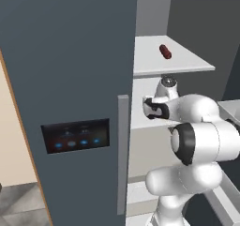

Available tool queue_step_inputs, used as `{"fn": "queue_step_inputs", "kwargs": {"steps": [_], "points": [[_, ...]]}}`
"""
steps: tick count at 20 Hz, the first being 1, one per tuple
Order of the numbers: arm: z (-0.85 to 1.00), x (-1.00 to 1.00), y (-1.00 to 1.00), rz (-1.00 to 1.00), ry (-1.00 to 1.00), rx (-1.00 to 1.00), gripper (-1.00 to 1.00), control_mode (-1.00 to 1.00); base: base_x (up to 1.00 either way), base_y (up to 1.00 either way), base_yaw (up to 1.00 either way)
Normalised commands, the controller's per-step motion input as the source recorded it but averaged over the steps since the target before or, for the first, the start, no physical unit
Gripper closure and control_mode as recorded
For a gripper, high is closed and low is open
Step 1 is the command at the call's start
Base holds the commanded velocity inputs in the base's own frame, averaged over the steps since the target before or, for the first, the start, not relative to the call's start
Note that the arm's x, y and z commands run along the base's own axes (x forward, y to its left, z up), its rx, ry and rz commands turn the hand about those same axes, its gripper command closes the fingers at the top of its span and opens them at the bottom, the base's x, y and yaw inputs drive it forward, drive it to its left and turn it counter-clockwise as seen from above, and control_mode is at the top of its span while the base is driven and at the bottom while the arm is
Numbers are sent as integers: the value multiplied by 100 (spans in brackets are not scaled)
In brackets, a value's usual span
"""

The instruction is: Retrieve the sausage and cheese from the fridge and place them on the cutting board on the counter.

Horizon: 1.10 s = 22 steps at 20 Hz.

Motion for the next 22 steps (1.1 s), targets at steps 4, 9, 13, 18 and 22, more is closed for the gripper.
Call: {"fn": "queue_step_inputs", "kwargs": {"steps": [4, 9, 13, 18, 22], "points": [[-1, -96, 78, 0, -12, -5, 100, -100, 0, 0, 0], [56, -98, 24, -1, -1, -2, 100, -100, 0, 0, 0], [100, -100, 1, -4, 10, -1, 100, -100, 0, 0, 0], [84, -99, 38, -1, 26, -4, 100, -100, 0, 0, 0], [97, -73, 34, 0, 34, -3, 100, -100, 0, 0, 0]]}}
